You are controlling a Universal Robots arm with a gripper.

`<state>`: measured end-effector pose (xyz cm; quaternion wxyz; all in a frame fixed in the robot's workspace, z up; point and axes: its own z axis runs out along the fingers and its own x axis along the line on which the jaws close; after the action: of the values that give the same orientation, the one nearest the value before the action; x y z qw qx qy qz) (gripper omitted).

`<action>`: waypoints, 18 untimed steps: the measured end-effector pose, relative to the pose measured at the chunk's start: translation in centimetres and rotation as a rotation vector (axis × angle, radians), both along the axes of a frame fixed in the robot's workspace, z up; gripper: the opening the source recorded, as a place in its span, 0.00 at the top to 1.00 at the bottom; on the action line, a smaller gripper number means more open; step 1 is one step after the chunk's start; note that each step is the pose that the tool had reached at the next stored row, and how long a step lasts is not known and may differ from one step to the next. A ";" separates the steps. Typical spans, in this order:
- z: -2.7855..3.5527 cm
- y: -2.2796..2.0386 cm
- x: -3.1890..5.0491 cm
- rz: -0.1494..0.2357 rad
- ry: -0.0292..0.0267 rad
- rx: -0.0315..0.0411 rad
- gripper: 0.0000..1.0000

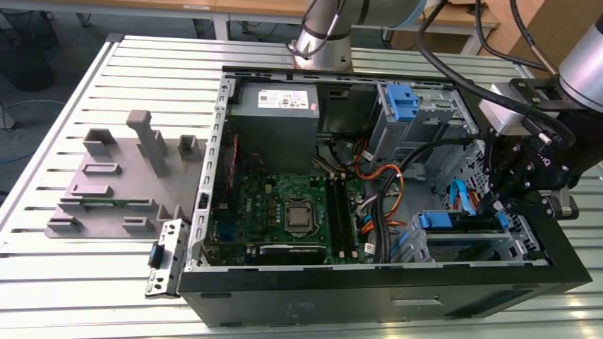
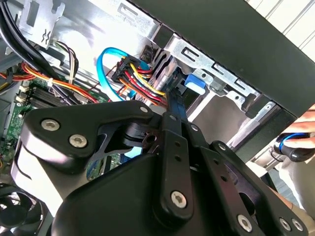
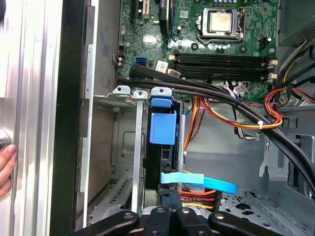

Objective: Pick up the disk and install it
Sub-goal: 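Insert the second disk wire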

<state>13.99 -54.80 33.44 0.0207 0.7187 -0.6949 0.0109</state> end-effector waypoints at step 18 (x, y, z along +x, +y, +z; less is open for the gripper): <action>2.52 0.01 0.00 0.000 -0.0001 -0.0005 0.89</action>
<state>13.98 -54.79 35.96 0.0209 0.7187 -0.6949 0.0110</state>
